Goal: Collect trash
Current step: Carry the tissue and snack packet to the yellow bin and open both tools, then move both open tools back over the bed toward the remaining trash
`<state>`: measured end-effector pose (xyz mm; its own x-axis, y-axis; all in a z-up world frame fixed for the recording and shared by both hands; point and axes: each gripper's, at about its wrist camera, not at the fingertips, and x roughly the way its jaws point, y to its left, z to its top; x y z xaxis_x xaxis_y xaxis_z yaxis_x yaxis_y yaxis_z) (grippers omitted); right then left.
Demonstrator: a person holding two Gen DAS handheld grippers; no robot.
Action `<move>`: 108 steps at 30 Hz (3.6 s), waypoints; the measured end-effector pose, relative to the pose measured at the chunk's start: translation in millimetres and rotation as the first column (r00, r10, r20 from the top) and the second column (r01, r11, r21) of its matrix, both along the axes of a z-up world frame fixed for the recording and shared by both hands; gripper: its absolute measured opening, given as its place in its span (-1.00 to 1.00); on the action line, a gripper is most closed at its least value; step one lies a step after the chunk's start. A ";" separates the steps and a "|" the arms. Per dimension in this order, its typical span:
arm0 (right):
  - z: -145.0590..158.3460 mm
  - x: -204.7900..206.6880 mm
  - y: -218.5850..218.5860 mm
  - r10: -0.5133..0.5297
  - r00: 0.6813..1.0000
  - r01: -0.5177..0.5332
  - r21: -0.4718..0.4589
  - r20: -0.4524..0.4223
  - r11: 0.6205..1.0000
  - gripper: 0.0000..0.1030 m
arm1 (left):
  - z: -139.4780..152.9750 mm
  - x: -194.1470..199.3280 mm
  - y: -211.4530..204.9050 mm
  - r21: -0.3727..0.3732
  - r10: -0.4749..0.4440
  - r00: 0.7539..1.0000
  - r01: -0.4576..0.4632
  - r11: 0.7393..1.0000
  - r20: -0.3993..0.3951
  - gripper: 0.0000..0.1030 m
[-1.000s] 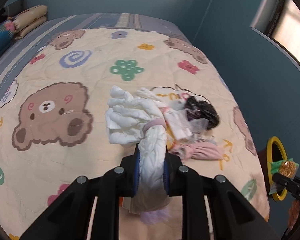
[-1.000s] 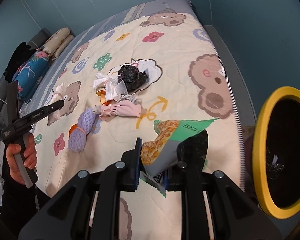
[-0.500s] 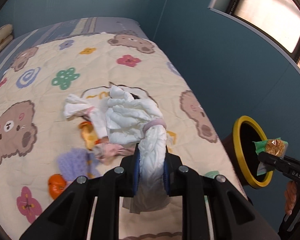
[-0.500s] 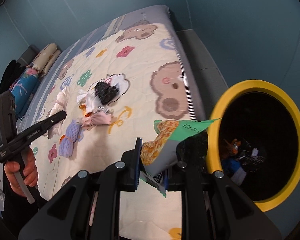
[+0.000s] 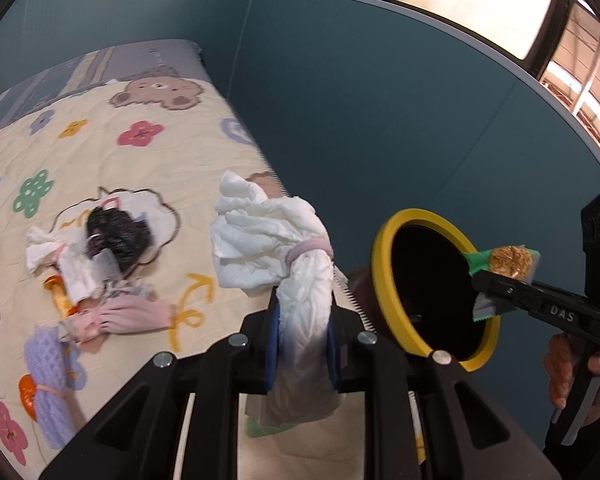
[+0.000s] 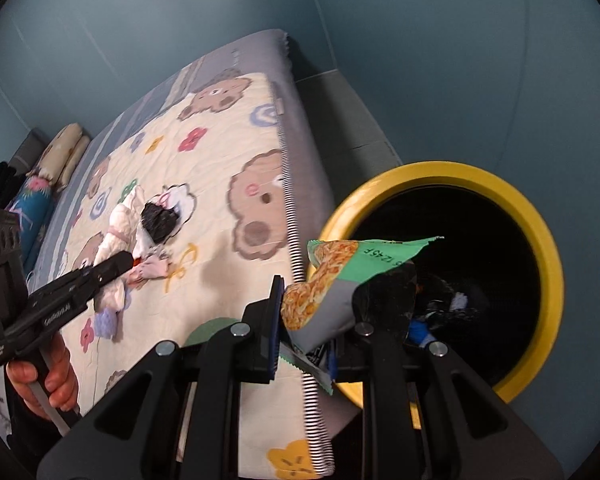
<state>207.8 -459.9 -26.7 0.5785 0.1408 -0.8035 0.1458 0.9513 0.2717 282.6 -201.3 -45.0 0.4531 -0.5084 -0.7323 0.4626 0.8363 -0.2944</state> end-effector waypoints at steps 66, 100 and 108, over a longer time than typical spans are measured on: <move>-20.5 -4.3 -57.8 -0.101 0.995 0.100 0.111 -0.001 0.989 0.12 | -19.8 -4.7 -36.4 0.052 0.006 1.000 -0.007 0.999 0.018 0.73; -52.4 100.5 183.8 0.308 0.948 -0.300 0.094 -0.080 0.949 0.12 | -72.7 28.3 207.0 0.197 0.381 0.924 -0.368 0.909 -0.033 0.73; -81.6 132.4 222.7 0.360 0.924 -0.349 0.099 -0.132 0.932 0.12 | -92.1 34.7 219.1 0.204 0.394 0.917 -0.374 0.905 -0.066 0.73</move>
<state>340.2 -237.3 -108.3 0.3576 0.3764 -0.8547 -0.1545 0.9264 0.3433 317.3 17.7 -137.1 0.5028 -0.1626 -0.8490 0.0701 0.9866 -0.1474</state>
